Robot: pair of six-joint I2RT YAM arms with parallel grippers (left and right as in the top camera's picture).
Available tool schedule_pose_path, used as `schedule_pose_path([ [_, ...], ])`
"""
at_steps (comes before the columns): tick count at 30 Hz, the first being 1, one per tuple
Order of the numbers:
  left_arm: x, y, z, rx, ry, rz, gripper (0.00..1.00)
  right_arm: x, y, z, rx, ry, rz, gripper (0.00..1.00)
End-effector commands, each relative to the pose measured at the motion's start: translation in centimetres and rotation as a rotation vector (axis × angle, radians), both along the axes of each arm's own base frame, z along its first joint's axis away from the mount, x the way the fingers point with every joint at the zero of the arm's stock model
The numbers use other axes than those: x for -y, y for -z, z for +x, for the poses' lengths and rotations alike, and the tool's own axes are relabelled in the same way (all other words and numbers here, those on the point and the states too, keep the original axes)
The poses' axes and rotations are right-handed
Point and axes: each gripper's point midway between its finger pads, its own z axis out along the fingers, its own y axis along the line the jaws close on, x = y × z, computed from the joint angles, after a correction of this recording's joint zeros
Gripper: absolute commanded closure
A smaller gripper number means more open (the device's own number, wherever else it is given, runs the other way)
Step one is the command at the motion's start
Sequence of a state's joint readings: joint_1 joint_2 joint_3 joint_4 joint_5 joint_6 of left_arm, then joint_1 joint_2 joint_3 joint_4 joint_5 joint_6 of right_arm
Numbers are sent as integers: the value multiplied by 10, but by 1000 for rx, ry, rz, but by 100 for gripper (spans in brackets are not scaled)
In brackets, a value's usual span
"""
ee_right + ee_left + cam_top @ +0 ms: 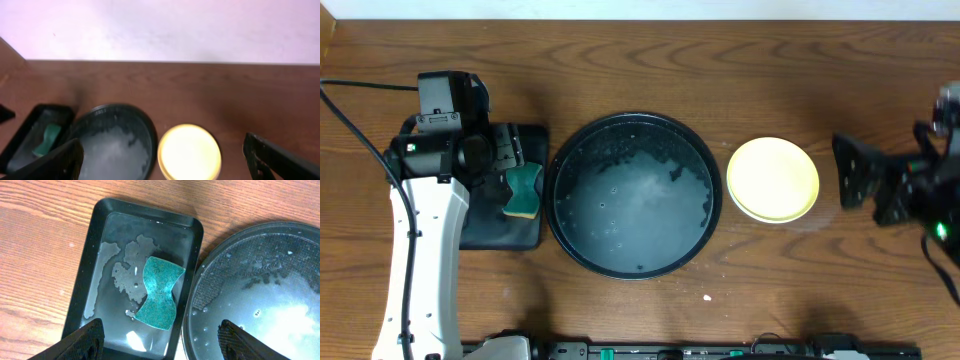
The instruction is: Clean dirty plates on tray and stack at the side
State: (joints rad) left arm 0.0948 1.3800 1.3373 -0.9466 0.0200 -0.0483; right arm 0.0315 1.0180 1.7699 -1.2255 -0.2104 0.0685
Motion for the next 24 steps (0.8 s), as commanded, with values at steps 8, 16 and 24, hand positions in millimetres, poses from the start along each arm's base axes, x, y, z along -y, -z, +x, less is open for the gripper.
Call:
schedule_pose_path([
  [8, -1, -4, 1, 6, -7, 3, 27, 22, 13, -23, 77, 106, -77, 1],
  [16, -1, -4, 1, 6, -7, 3, 26, 10, 95, 20, 397, 56, -29, 1],
  [24, -1, -4, 1, 6, -7, 3, 27, 9, 197, 6, 503, 55, -10, 1],
])
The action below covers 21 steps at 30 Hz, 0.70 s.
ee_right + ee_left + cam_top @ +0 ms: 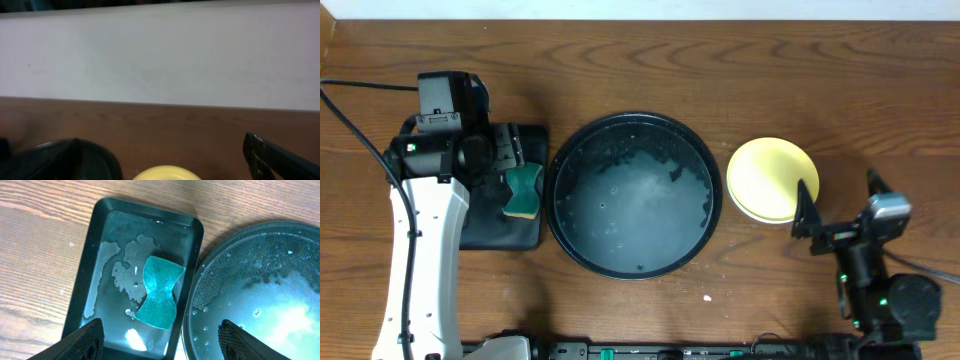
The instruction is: Clean dirty plates on tray and stack at the side
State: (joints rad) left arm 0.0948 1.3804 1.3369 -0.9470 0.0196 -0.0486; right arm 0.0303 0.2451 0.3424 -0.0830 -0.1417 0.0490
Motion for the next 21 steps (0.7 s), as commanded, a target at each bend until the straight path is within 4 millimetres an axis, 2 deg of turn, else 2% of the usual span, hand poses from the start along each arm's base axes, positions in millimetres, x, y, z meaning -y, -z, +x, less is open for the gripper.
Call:
schedule_pose_path([
  [1, -1, -4, 1, 7, -7, 3, 26, -2, 32, -6, 9, -11, 6, 1],
  [4, -1, -4, 1, 7, -7, 3, 26, -2, 59, -6, 5, -12, 6, 1],
  [11, -1, -4, 1, 7, -7, 3, 27, -4, 101, -2, -63, -17, 4, 1],
  [21, -1, -4, 1, 7, -7, 3, 27, -4, 105, -2, -77, -19, 3, 1],
])
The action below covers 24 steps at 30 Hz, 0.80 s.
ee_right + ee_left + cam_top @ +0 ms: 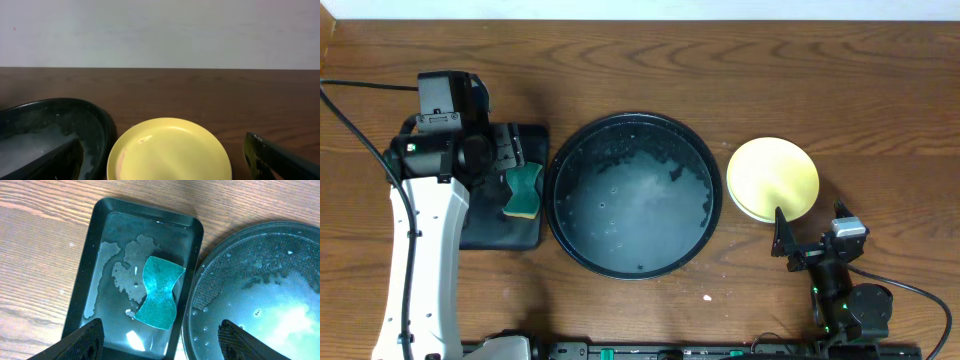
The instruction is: Clean dirty plates on tray and stack at the side
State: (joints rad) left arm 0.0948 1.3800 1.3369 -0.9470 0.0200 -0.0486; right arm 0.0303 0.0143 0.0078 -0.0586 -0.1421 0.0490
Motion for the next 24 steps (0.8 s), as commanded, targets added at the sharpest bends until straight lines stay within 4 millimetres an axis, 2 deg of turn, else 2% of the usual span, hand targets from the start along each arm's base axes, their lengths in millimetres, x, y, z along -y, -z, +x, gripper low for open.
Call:
schedule_pose_path([
  [1, -1, -4, 1, 7, -7, 3, 26, -4, 0, -1, 2, -18, 6, 1],
  [12, -1, -4, 1, 7, -7, 3, 26, -4, 0, -1, 2, -18, 6, 1],
  [15, -1, -4, -6, -3, -7, 8, 26, -4, 0, -1, 2, -18, 6, 1],
  [17, -5, -12, -11, 29, -5, 43, 26, -4, 0, -1, 2, -18, 6, 1],
  [20, 3, -40, -4, 233, 21, 20, 26, -4, 0, -1, 2, -18, 6, 1],
  [24, 9, -57, -5, 469, 44, 20, 26, -4, 0, -1, 2, -18, 6, 1],
])
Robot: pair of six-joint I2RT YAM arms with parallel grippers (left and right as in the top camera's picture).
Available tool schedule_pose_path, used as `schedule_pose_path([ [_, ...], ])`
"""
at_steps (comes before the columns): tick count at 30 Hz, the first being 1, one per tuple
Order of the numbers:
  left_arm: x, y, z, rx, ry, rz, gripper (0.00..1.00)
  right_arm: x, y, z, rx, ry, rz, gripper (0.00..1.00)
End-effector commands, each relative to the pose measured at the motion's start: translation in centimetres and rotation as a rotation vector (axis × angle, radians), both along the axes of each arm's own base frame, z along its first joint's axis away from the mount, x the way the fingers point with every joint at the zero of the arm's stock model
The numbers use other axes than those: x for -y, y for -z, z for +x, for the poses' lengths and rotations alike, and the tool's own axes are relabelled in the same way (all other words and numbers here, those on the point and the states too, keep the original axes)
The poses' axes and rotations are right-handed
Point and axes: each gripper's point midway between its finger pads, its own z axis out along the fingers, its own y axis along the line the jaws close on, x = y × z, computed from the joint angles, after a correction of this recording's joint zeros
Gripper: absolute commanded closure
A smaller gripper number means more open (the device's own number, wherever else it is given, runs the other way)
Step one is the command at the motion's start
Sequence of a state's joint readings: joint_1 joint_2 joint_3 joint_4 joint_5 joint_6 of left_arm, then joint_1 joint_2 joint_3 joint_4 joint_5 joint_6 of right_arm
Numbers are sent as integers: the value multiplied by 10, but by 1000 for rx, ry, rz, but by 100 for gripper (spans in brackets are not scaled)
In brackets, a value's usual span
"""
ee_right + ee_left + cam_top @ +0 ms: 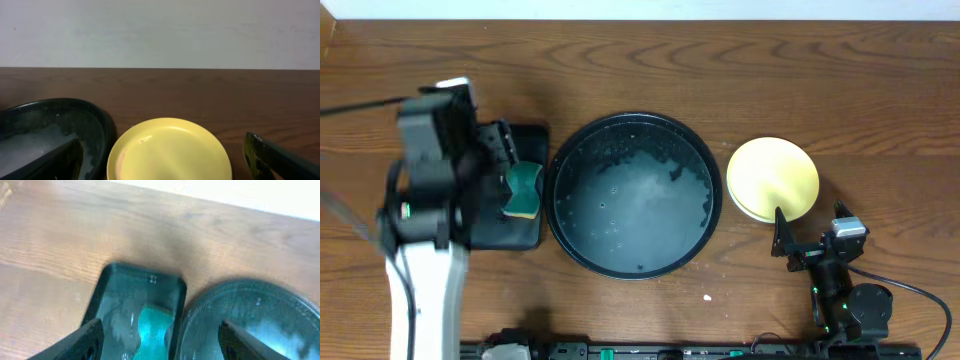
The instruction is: Clean dirty plates on tray and stack at the side
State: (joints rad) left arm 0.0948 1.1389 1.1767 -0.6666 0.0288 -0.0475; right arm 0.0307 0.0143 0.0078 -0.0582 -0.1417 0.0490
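Note:
A yellow plate (773, 177) lies on the bare table right of the round black tray (556, 160); a second rim shows under it. The tray holds only soapy water. In the right wrist view the plate (170, 150) lies just ahead of my right gripper (162, 141), which is open and low at the table's front right. My left gripper (160, 326) is open above the small black rectangular tray (107, 285). A teal sponge (152, 325) lies in that tray's water. The left wrist view is blurred.
The small tray (525, 237) sits tight against the round tray's left side. My left arm (425, 200) stands over the table's left part. Cables and the arm bases run along the front edge. A white wall rises behind the table.
My left arm has moved: it is blurred overhead, and its camera now looks forward across the small tray toward the far table instead of straight down. The right arm, plates and sponge are unchanged.
My right gripper was first high at the table's right edge, open. Then it was lower, in front of the yellow plate, then parked low at the front right facing the plate. The left gripper stayed open over the sponge tray and has now shifted.

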Motion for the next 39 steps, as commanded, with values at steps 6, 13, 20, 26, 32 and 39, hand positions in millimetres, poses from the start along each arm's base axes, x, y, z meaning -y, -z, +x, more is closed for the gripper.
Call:
schedule_pose_path([
  [6, 22, 13, -34, 467, 106, 5, 26, -4, 0, -1, 2, -18, 6, 1],
  [13, 26, 49, -77, 571, 181, 185, 26, -4, 0, -1, 2, -18, 6, 1],
  [20, 21, 76, -91, 622, 158, 249, 26, -4, 0, -1, 2, -18, 6, 1],
  [26, 20, 98, -94, 602, 149, 251, 26, -4, 0, -1, 2, -18, 6, 1],
  [32, 19, 123, -93, 544, 148, 236, 26, -4, 0, -1, 2, -18, 6, 1],
  [39, 19, 123, -92, 544, 141, 221, 26, -4, 0, -1, 2, -18, 6, 1],
])
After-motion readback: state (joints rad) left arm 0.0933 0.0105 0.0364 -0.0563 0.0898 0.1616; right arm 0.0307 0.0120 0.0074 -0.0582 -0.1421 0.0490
